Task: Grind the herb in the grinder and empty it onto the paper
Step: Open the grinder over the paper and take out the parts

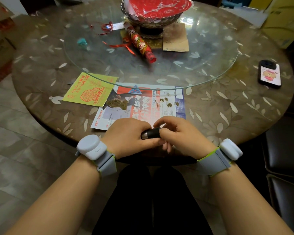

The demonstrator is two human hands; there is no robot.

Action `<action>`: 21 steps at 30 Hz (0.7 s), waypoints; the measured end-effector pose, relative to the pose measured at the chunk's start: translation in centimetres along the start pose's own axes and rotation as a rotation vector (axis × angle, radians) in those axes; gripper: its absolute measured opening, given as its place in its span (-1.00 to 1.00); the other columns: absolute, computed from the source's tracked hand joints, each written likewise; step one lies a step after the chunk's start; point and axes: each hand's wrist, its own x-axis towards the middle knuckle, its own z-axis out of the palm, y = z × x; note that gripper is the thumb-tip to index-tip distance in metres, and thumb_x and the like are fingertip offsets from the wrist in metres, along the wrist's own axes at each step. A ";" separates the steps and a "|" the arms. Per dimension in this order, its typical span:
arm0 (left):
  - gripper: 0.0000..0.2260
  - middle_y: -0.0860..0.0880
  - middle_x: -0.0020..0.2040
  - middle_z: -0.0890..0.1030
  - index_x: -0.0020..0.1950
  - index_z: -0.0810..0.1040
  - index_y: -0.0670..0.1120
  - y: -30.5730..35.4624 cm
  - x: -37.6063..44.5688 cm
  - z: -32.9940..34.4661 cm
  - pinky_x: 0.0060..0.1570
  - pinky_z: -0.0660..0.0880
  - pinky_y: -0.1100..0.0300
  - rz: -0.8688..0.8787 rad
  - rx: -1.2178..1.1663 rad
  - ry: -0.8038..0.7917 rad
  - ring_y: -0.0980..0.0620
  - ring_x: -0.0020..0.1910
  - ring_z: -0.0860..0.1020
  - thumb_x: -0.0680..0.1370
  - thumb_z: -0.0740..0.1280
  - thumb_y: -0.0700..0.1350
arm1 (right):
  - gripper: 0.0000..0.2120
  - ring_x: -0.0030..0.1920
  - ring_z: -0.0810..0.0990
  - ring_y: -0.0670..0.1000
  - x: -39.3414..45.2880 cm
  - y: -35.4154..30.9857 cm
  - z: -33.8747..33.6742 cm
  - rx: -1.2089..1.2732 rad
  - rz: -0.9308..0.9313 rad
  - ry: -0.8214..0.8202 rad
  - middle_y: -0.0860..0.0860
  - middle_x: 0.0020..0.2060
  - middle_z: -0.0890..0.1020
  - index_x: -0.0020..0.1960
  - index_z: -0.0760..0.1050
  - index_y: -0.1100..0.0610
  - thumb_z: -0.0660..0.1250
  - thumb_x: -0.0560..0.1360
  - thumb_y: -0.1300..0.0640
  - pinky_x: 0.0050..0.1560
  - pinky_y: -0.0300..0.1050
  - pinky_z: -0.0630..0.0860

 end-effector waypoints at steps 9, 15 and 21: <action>-0.46 0.04 -0.27 0.56 -0.18 0.45 0.02 1.2 -0.7 0.9 -0.38 0.25 0.13 -0.058 0.143 0.059 -0.01 -0.25 0.53 0.41 0.02 0.47 | -0.80 -0.52 0.54 0.10 0.2 -0.5 -0.5 0.220 0.186 -0.053 0.32 -0.40 0.55 0.00 0.54 0.32 0.17 0.45 0.33 -0.40 -0.11 0.57; -0.46 0.05 -0.28 0.56 -0.20 0.45 0.03 1.3 -0.7 1.0 -0.38 0.26 0.15 -0.048 0.137 0.083 -0.01 -0.26 0.53 0.41 0.01 0.48 | -0.75 -0.49 0.56 0.12 -0.1 -0.4 -0.3 0.197 0.143 -0.040 0.37 -0.36 0.61 -0.08 0.62 0.19 0.21 0.35 0.22 -0.33 -0.08 0.57; -0.45 0.05 -0.28 0.57 -0.19 0.46 0.05 1.3 -0.9 1.1 -0.38 0.32 0.15 -0.033 0.136 0.111 0.00 -0.27 0.54 0.41 -0.01 0.49 | -0.72 -0.48 0.57 0.15 -0.1 0.0 0.0 0.186 0.127 -0.008 0.31 -0.41 0.61 -0.13 0.63 0.19 0.22 0.27 0.15 -0.37 -0.08 0.55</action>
